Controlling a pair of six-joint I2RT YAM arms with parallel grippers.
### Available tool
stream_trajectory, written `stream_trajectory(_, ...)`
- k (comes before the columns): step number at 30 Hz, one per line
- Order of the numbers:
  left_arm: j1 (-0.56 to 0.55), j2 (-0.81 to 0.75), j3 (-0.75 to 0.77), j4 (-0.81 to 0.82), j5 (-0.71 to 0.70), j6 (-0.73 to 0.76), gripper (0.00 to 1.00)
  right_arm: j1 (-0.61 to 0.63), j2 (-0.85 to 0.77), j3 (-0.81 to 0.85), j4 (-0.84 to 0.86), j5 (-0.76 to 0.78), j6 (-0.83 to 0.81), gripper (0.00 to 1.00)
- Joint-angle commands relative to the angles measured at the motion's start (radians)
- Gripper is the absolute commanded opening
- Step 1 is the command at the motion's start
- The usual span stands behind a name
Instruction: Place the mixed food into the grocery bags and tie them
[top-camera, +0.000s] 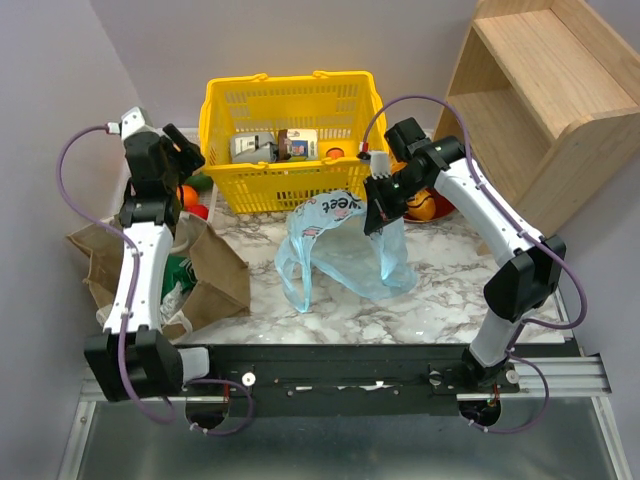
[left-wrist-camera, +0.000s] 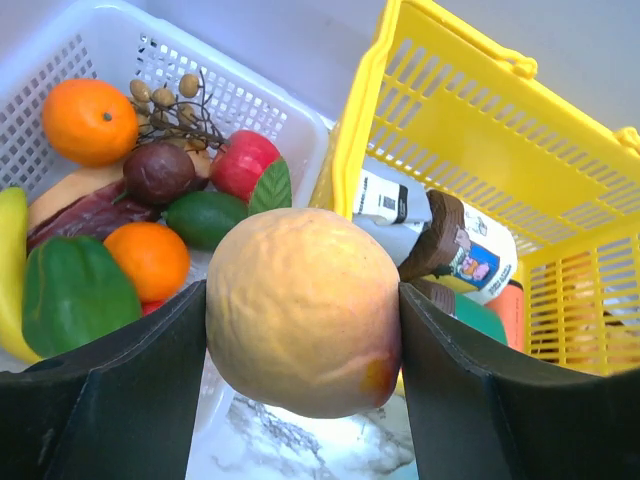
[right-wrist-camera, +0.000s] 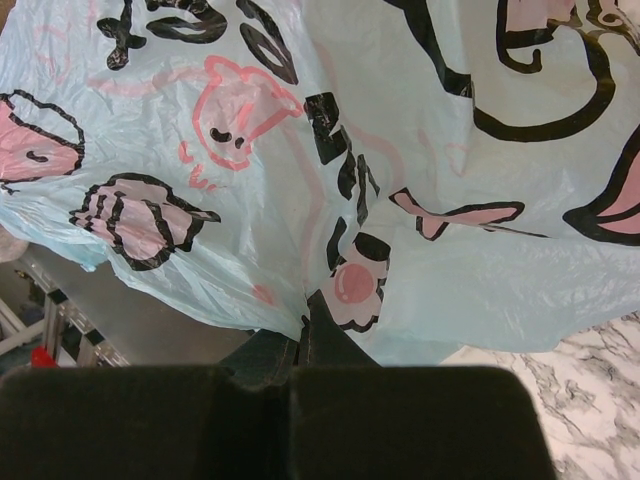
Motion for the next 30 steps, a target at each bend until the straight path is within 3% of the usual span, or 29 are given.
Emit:
stream_trajectory(1, -0.080, -0.176, -0.103, 0.058, -0.053, 0.134, 0.32, -0.008, 0.013, 0.020, -0.020, 0.010, -0.010, 0.01)
stream_trajectory(6, -0.344, -0.244, -0.098, 0.022, 0.060, 0.254, 0.31, -0.010, 0.011, 0.040, -0.008, 0.019, 0.019, 0.01)
stream_trajectory(11, -0.688, -0.182, -0.026, -0.014, 0.132, 0.277, 0.32, -0.010, 0.016, 0.043, -0.006, 0.049, 0.049, 0.01)
stream_trajectory(16, -0.895, -0.070, 0.090, -0.086, 0.209, 0.348, 0.32, -0.008, -0.009, 0.024, 0.012, 0.082, 0.069, 0.01)
stream_trajectory(20, -0.921, 0.033, 0.225, -0.258, 0.299, 0.406, 0.32, -0.008, -0.033, -0.011, 0.035, 0.083, 0.079, 0.01)
stream_trajectory(30, -0.950, 0.049, 0.182, -0.419, 0.330, 0.403, 0.36, -0.008, -0.095, -0.094, 0.073, 0.119, 0.097, 0.01)
